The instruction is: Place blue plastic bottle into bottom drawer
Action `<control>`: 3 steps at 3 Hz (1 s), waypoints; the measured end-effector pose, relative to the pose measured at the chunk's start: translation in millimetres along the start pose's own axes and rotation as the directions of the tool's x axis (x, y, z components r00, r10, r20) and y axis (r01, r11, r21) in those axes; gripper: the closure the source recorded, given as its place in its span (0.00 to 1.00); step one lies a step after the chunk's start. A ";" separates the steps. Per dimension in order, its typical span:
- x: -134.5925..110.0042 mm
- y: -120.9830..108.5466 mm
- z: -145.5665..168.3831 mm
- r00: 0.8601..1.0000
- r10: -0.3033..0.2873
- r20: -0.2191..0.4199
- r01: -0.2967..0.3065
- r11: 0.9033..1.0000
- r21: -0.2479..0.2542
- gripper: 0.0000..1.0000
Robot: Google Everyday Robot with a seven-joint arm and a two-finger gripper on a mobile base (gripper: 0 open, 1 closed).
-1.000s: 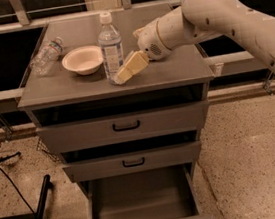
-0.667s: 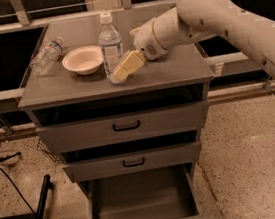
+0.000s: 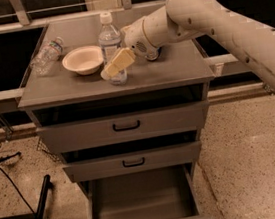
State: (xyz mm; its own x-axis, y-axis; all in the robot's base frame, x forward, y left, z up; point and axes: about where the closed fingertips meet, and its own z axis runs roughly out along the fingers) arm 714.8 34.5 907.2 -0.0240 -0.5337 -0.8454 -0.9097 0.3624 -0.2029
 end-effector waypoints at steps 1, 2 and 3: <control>-5.5 4.0 10.9 1.000 0.007 0.015 -0.007 1.000 -0.023 0.02; -4.4 10.8 15.5 1.000 0.022 0.019 -0.021 0.999 -0.045 0.25; -4.4 10.8 15.5 1.000 0.022 0.019 -0.021 0.999 -0.045 0.56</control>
Offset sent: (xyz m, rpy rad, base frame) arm -0.0083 0.0192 -0.0088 0.0418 0.0565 0.0396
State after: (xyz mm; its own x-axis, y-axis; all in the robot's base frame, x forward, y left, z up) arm 711.5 52.6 901.0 -0.0359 -0.5111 -0.8588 -0.9268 0.3384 -0.1626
